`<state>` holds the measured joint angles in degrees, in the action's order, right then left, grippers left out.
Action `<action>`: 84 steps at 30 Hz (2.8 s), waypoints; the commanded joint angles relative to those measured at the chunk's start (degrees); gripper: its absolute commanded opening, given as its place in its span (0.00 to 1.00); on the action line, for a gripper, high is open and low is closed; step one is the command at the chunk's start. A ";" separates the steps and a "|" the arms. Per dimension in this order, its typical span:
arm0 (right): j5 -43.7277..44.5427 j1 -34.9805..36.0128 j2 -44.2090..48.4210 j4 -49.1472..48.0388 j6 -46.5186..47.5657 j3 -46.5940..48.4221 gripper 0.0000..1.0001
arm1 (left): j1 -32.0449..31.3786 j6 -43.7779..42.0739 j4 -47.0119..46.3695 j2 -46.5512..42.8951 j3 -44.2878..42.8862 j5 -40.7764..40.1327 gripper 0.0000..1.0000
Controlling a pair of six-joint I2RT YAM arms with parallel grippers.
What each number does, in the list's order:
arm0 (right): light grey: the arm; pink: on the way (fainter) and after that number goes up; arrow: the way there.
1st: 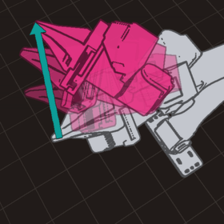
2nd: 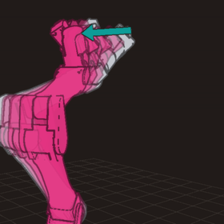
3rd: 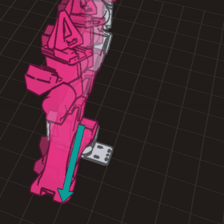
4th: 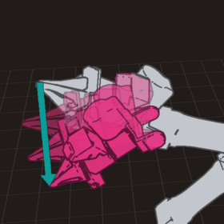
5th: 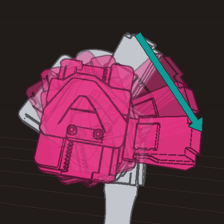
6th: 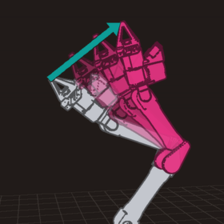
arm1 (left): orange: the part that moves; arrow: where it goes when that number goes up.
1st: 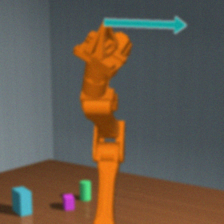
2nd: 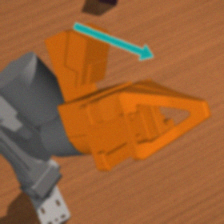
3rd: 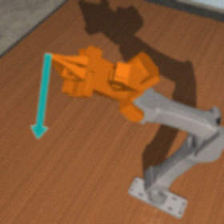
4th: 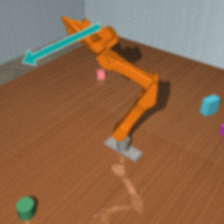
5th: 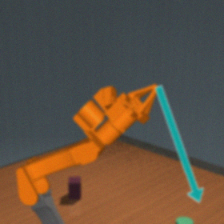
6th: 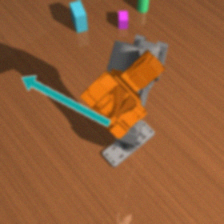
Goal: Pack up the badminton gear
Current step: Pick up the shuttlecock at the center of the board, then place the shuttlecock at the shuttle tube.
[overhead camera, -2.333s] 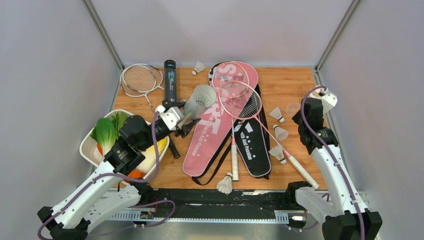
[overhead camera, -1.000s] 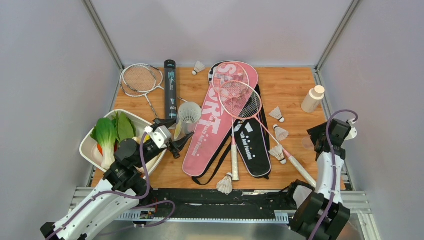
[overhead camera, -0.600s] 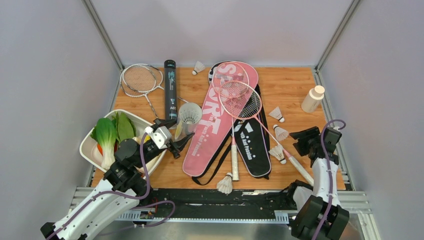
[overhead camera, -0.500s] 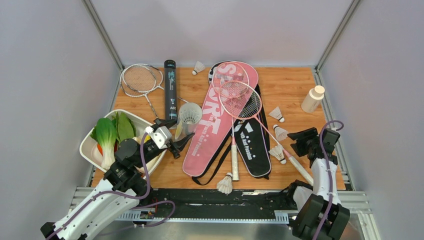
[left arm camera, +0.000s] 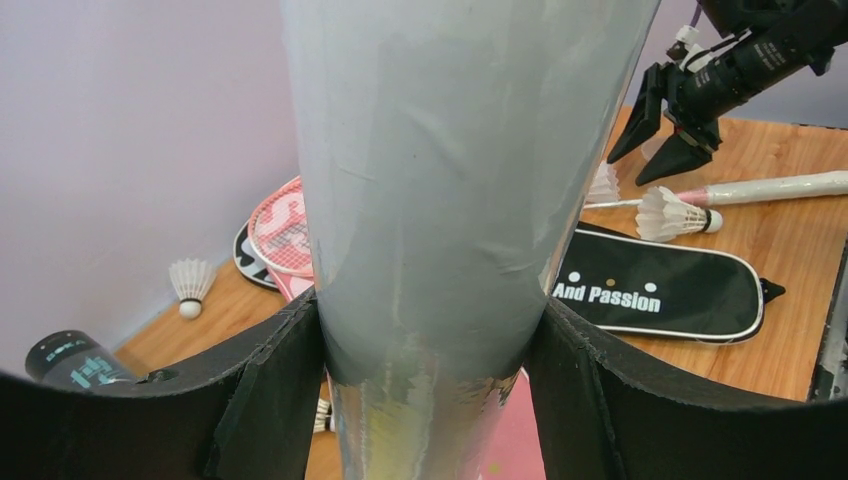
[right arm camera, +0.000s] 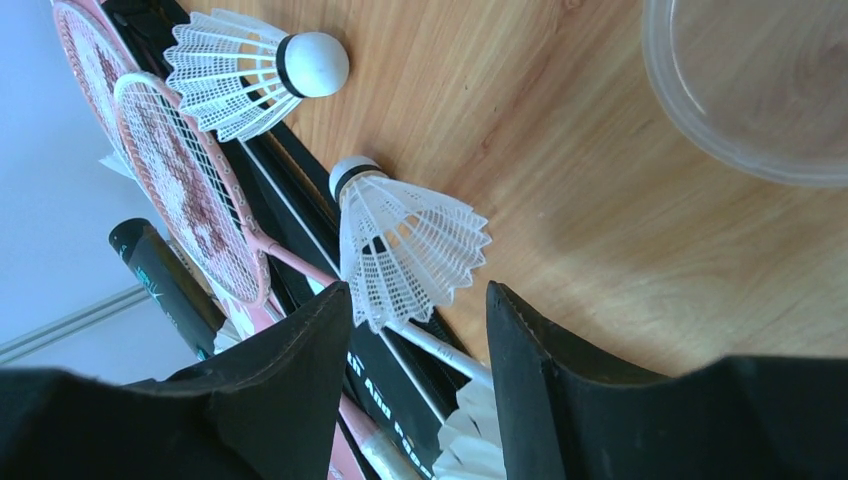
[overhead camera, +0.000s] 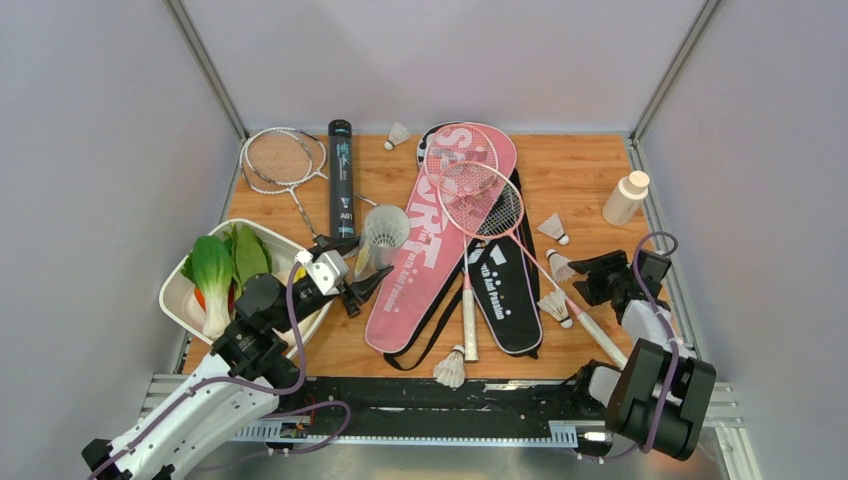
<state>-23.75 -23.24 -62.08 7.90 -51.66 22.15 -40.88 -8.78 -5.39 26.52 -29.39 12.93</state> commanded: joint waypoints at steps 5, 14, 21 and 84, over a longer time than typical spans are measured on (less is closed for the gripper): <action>-2.78 1.00 -9.38 -15.42 -3.38 1.91 0.50 | 0.01 1.66 -3.79 2.83 -2.83 1.83 0.00; -5.95 1.07 -13.07 -17.81 -4.41 3.56 0.50 | 0.01 2.25 -2.60 7.48 -5.71 2.91 0.00; -4.46 1.31 -6.08 -14.83 -6.68 2.55 0.52 | 0.01 1.55 -1.48 8.36 -6.88 2.30 0.00; -19.35 32.47 3.64 12.04 37.85 58.12 0.00 | -0.06 -8.35 12.43 23.05 -17.88 -2.25 0.00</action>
<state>-31.16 8.16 -58.22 18.13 -16.34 77.60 -40.88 -13.74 8.88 48.84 -45.50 11.46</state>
